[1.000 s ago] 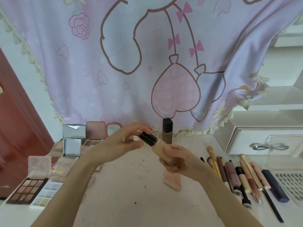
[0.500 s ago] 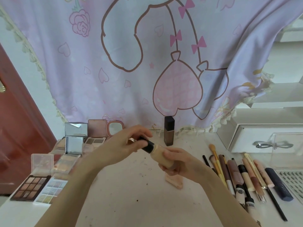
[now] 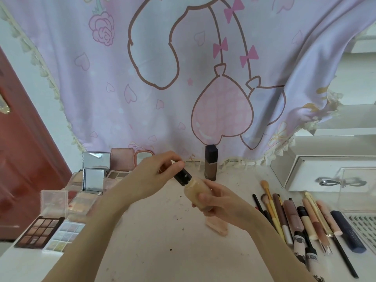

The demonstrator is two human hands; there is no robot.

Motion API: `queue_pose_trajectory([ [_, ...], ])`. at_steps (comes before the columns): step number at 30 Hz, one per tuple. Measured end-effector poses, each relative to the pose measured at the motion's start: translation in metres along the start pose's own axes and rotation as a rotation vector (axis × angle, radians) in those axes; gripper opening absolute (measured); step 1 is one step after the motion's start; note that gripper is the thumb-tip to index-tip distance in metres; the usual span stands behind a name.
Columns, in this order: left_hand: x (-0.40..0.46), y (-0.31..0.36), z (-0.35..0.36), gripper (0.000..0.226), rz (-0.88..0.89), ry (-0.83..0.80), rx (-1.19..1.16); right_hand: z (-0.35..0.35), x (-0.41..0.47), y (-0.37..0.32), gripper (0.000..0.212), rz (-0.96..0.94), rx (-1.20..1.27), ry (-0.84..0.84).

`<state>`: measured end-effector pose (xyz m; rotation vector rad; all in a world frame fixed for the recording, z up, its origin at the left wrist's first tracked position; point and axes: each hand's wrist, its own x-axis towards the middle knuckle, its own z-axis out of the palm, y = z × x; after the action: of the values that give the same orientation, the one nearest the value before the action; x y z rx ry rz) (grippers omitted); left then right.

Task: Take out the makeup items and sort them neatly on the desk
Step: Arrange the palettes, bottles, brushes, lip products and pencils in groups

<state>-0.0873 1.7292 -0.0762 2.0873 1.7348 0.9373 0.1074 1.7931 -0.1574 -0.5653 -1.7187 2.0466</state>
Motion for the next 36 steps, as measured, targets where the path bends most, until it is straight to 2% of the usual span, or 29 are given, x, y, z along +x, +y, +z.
queue_pose_trajectory([
  [2,0.004,0.002,0.001,0.030,-0.022,0.056,0.083,0.003,0.002,0.000,0.049,-0.024,0.009,0.024],
  [3,0.005,0.003,0.001,0.032,-0.016,0.085,0.080,0.004,0.002,0.001,0.051,-0.039,0.019,0.039],
  [4,0.004,0.002,0.000,0.024,0.003,0.095,0.021,0.004,0.002,0.001,0.053,-0.050,0.033,0.054],
  [5,0.002,0.001,-0.001,0.014,0.030,0.049,-0.089,0.004,0.002,0.001,0.054,-0.057,0.051,0.065],
  [7,-0.004,-0.002,-0.006,0.028,0.096,-0.095,-0.280,0.002,0.000,0.001,0.051,-0.066,0.080,0.078],
  [8,-0.007,-0.004,-0.007,0.034,0.133,-0.143,-0.290,0.001,0.000,0.001,0.048,-0.065,0.086,0.079],
  [9,-0.009,-0.005,-0.007,0.035,0.154,-0.148,-0.283,0.001,-0.001,0.000,0.047,-0.060,0.088,0.077],
  [12,-0.005,-0.001,-0.004,0.032,0.098,-0.030,-0.254,0.002,-0.001,-0.001,0.051,-0.061,0.086,0.056],
  [14,-0.001,0.000,-0.002,0.026,0.103,0.031,-0.158,0.005,0.001,-0.002,0.048,-0.078,0.090,0.054],
  [17,0.004,0.002,-0.004,0.019,0.114,0.106,-0.041,0.008,0.003,-0.004,0.046,-0.091,0.099,0.080],
  [20,0.007,0.003,-0.006,0.016,0.114,0.167,-0.020,0.008,0.003,-0.005,0.044,-0.100,0.093,0.109],
  [23,0.010,0.005,-0.007,0.011,0.120,0.174,-0.029,0.010,0.004,-0.006,0.043,-0.108,0.089,0.129],
  [27,0.011,0.005,-0.006,0.022,0.094,0.182,-0.067,0.012,0.004,-0.007,0.045,-0.121,0.074,0.148],
  [36,0.012,0.007,-0.005,0.024,0.095,0.155,-0.086,0.015,0.006,-0.005,0.049,-0.117,0.060,0.174],
])
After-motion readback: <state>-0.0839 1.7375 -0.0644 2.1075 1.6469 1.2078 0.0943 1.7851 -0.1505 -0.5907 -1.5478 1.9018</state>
